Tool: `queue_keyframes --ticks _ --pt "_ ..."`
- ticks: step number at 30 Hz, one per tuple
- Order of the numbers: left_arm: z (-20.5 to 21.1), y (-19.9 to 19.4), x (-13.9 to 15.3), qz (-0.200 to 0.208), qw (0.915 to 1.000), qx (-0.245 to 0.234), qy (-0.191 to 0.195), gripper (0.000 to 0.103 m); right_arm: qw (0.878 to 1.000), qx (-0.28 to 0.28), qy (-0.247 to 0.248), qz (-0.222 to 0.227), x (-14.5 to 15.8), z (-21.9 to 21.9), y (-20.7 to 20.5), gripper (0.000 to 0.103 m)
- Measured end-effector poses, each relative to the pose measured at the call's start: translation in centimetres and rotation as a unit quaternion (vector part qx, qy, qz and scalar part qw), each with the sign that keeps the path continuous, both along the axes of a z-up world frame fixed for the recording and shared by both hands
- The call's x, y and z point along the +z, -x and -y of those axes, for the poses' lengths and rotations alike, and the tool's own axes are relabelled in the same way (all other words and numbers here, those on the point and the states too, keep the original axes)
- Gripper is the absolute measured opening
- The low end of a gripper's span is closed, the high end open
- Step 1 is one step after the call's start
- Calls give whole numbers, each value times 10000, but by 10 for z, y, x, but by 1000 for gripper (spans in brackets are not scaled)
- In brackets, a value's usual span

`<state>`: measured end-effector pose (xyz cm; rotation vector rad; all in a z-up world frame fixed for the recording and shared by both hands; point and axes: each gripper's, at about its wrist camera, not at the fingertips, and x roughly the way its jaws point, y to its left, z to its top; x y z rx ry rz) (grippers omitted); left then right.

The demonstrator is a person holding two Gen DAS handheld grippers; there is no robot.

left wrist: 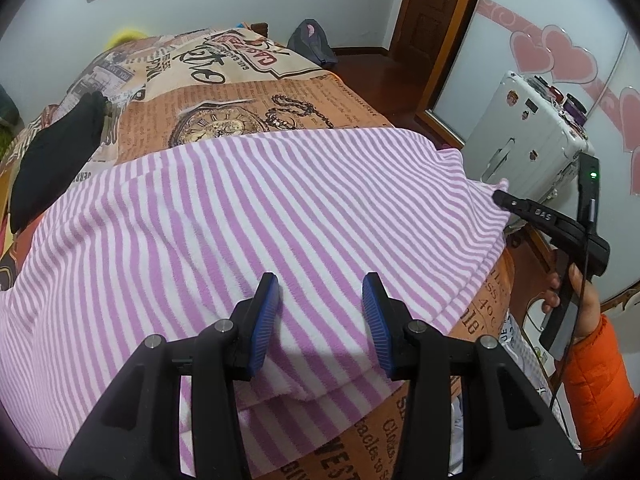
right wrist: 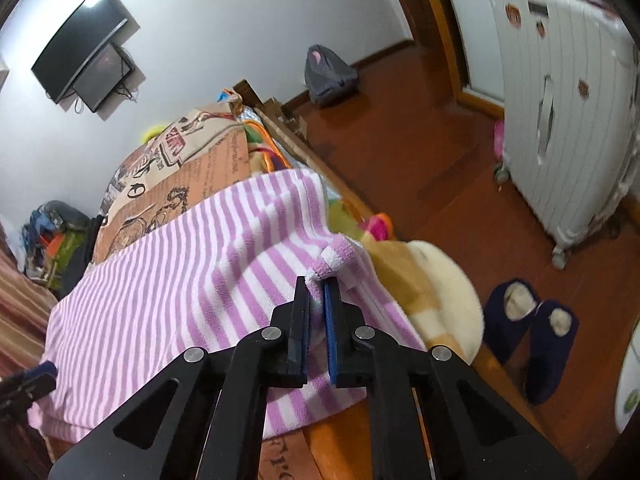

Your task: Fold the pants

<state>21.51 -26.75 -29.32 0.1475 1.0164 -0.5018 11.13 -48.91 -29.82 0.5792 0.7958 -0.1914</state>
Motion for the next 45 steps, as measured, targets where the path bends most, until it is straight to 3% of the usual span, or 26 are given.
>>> queue_keyframes --ticks 8,17,24,31,36,39,45 --pt "-8 3 11 91 9999 37 112 43 9992 -296 127 255 26 11 34 3" --pt "-52 7 41 414 9980 404 267 43 9982 -172 261 -521 -17 1 21 3" --pt "-150 3 76 880 9873 1312 182 49 9926 23 765 -938 3 -5 13 8" --pt "-272 -3 99 1170 9654 2329 -69 52 9912 359 1201 -418 67 -35 4 26" --pt "-352 -5 103 1287 9488 2862 -367 52 9816 1055 1588 45 111 -95 -27 40" --pt "-401 -6 99 1263 9407 3119 -435 53 9734 1519 1697 242 124 -138 -51 41" --pt "-479 -12 75 884 9390 3317 -194 56 9581 2304 1661 369 130 -228 -103 44"
